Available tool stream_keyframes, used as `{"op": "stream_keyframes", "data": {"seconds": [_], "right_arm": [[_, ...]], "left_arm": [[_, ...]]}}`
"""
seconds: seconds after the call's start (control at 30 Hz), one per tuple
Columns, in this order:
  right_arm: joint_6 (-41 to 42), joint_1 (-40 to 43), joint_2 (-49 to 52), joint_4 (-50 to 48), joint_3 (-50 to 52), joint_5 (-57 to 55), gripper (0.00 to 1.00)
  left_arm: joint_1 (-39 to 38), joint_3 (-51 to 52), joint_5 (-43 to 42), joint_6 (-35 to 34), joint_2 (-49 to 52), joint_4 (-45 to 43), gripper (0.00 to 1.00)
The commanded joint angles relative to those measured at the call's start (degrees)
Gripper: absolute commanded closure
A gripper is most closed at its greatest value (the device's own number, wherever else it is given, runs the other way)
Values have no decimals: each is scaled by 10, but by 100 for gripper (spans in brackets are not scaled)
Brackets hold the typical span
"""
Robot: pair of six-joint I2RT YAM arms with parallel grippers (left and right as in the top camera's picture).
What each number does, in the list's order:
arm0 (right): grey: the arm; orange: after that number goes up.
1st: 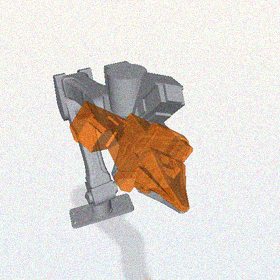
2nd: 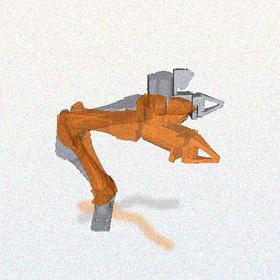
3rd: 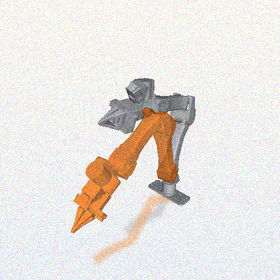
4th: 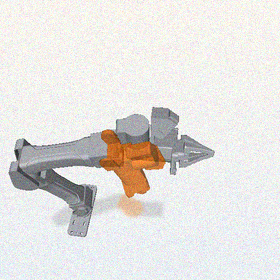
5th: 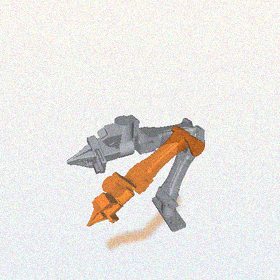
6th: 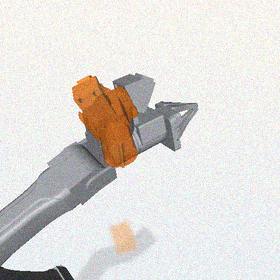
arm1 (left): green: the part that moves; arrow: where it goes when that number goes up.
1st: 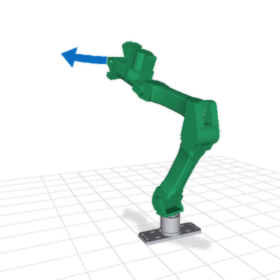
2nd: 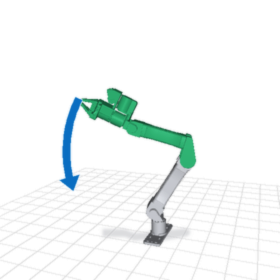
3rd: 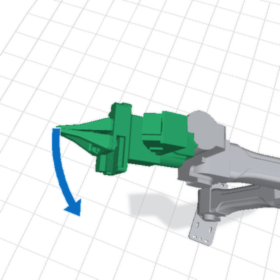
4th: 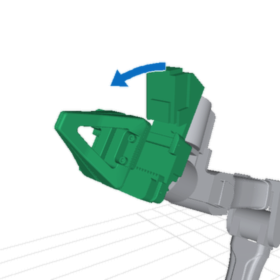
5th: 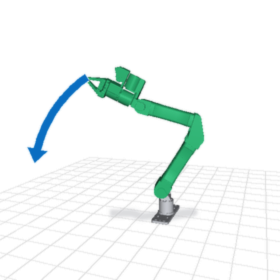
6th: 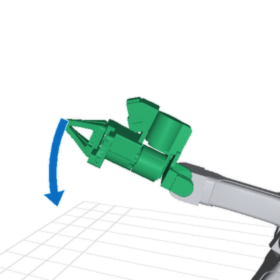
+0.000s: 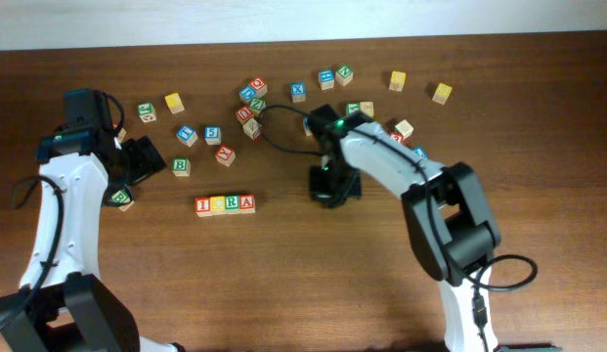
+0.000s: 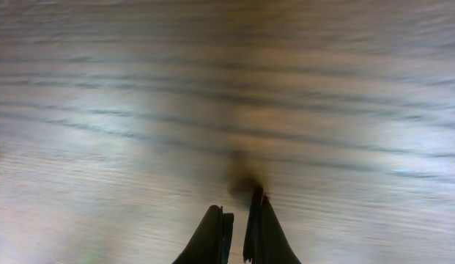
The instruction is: Spell out ICRA
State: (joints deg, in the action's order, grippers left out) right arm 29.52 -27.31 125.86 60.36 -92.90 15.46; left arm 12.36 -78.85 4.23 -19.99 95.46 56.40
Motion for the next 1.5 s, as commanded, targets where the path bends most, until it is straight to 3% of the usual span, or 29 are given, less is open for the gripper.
{"op": "stream_keyframes", "data": {"seconds": [0.0, 0.27, 0.3, 0.33, 0.37, 0.4, 1.47], "right_arm": [[-56, 67, -37, 35, -32, -11, 96], [-113, 229, -69, 96, -41, -29, 96], [-113, 244, -69, 95, -41, -38, 82], [-113, 259, -69, 96, -41, -41, 62], [-113, 272, -69, 96, -41, -41, 26], [-113, 281, -69, 95, -41, -41, 2], [-113, 311, -68, 90, -41, -41, 2]], "left_arm": [[2, -2, -4, -3, -2, 0, 1], [2, -2, -4, -3, -2, 0, 1], [2, -2, -4, -3, -2, 0, 1], [2, -2, -4, -3, -2, 0, 1], [2, -2, -4, -3, -2, 0, 1], [2, -2, -4, -3, -2, 0, 1], [2, -2, -4, -3, -2, 0, 1]]}}
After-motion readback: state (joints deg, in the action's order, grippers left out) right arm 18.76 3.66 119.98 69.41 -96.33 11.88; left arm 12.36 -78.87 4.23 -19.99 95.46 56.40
